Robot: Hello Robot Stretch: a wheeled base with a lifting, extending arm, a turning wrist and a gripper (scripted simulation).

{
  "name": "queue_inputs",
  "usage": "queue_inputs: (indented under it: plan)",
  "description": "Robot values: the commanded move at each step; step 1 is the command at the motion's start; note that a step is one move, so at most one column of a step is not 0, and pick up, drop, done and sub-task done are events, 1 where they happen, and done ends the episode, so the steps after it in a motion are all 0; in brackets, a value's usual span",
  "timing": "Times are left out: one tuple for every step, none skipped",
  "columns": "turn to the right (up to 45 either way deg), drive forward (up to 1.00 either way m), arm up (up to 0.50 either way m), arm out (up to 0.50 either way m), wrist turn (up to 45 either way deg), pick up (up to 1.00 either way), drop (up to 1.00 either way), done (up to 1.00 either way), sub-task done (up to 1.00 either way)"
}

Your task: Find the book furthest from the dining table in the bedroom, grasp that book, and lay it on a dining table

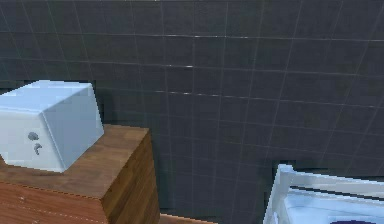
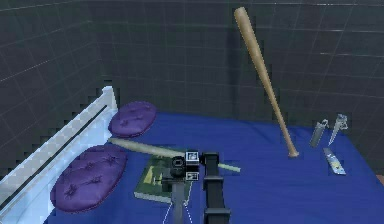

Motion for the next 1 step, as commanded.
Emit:
queue_inputs:
  plan:
    - [0.0, 0.0, 0.0, 0.0, 45.0, 0.0, 0.0, 0.0, 0.0]
